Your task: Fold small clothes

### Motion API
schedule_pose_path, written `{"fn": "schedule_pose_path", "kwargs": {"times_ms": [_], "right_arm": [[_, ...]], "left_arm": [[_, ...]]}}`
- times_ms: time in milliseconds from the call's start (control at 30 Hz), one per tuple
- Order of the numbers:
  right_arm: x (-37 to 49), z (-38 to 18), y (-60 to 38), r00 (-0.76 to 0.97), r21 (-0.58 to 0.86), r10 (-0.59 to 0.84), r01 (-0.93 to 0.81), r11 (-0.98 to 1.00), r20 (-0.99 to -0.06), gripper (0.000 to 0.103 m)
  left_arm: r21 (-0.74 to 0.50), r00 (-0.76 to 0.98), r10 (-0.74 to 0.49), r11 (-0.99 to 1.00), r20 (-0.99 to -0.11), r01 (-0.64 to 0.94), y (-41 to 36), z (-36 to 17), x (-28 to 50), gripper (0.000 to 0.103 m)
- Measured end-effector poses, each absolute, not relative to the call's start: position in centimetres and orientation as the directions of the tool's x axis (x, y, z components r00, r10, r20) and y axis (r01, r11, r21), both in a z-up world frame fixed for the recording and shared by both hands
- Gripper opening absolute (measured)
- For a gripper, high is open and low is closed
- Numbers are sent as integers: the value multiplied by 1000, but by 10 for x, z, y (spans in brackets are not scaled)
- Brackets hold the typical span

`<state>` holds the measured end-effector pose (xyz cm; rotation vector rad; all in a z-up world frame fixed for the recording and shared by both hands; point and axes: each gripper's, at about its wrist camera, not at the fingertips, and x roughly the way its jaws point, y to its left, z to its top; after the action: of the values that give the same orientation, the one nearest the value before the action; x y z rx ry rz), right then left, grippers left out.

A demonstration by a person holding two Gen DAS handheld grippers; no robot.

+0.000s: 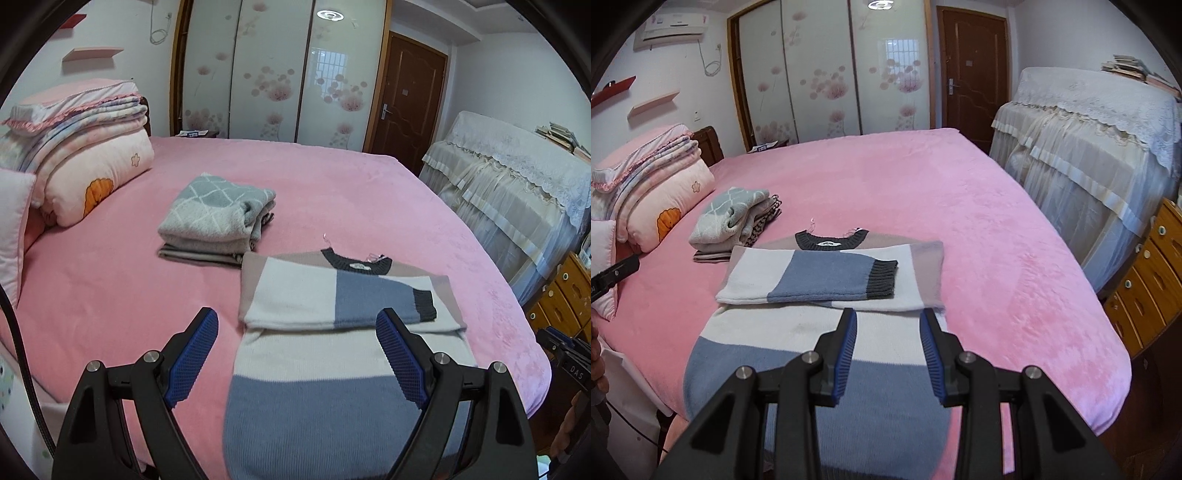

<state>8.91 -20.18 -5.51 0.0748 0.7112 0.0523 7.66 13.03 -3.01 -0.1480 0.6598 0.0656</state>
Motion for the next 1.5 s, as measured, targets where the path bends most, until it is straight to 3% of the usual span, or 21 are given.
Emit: {"fn": "schedule_pose_path", "kwargs": {"times_ms": [667, 1100, 1500], "right_arm": [[-2, -87, -195, 785, 27, 38, -27, 999, -618, 36], [-7, -171, -219, 685, 70, 107, -81, 994, -721, 36], [1, -238, -245, 544, 231, 255, -113, 966, -800, 36]], "left_arm": [[-157, 735, -4, 978, -678, -139, 148, -115, 8, 87], [-147, 575, -37, 979, -817, -145, 166, -212, 12, 87], [-285, 441, -216, 954, -871, -96, 173, -267, 10, 86]]}}
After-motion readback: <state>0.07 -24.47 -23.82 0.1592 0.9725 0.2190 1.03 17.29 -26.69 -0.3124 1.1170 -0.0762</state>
